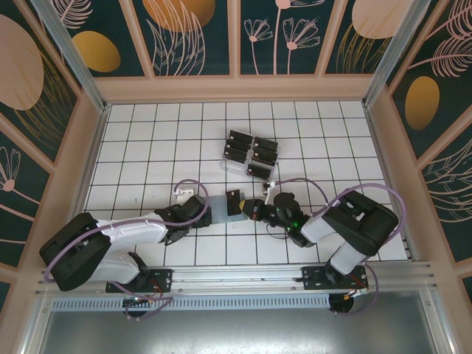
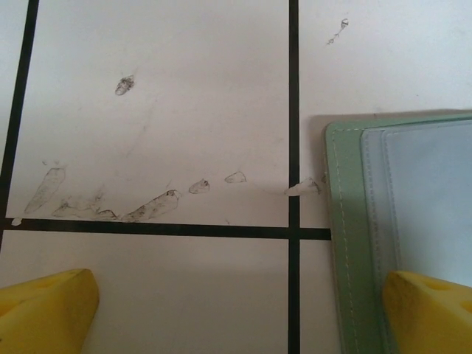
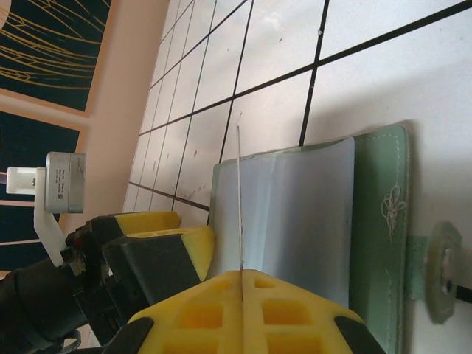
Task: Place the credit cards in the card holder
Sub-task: Insert the credit card into the card slot.
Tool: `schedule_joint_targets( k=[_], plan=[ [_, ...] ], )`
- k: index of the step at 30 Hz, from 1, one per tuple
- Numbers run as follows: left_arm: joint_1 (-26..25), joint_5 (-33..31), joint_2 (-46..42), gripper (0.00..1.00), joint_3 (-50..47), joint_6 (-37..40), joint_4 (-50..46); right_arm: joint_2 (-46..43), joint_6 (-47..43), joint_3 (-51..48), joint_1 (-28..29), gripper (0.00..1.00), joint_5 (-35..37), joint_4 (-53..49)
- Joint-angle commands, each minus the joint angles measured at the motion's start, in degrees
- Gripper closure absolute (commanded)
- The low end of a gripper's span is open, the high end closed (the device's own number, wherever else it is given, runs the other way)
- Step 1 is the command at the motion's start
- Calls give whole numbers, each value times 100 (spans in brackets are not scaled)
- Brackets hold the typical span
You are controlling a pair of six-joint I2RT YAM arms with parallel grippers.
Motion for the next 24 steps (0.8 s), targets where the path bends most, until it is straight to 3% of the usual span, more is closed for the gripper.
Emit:
schedule_joint_targets(
  k=[1, 24],
  plan=[
    [-14, 2, 161, 1, -193, -177, -126, 155, 80, 143, 63, 100, 69, 429],
    [-12, 33, 106, 1, -341, -241, -77, 1254, 571, 240, 204, 100, -72, 1622]
  ],
)
